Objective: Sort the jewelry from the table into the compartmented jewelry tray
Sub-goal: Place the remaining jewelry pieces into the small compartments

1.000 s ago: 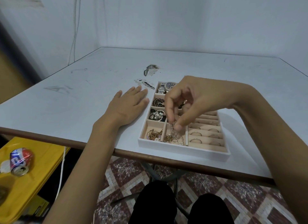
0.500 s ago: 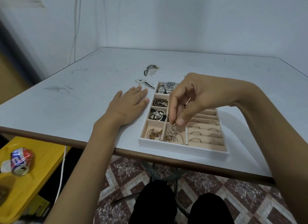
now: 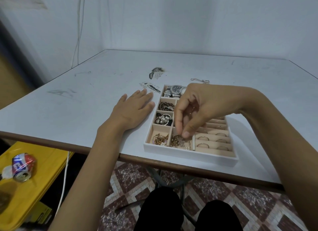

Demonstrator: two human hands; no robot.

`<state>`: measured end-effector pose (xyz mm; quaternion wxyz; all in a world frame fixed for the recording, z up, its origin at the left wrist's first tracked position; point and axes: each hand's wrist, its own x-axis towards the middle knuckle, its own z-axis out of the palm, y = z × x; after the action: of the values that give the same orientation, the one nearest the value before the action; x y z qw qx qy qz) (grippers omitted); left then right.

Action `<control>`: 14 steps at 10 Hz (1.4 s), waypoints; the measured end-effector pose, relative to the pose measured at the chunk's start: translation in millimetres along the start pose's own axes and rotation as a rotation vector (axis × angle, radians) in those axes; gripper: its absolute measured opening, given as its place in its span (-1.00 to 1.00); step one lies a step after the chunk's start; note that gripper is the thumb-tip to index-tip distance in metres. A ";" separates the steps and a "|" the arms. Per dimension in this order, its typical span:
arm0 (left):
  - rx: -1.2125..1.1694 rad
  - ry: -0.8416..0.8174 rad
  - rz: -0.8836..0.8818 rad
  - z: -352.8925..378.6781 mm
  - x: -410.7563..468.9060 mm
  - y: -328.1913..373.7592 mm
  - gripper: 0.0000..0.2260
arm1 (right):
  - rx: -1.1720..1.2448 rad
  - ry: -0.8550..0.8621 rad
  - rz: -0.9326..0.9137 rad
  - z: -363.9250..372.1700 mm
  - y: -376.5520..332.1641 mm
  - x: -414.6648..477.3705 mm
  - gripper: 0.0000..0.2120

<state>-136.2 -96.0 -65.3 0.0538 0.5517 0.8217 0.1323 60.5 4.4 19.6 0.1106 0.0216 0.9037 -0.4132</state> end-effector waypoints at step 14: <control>-0.263 -0.189 0.346 -7.0 115.7 90.5 -0.38 | -0.241 1.046 0.230 -54.4 153.6 2.2 -0.87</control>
<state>-101.6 41.7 -27.0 0.1784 0.6823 0.6821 0.1933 68.4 146.1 -60.3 -0.3074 0.3101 0.8708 -0.2259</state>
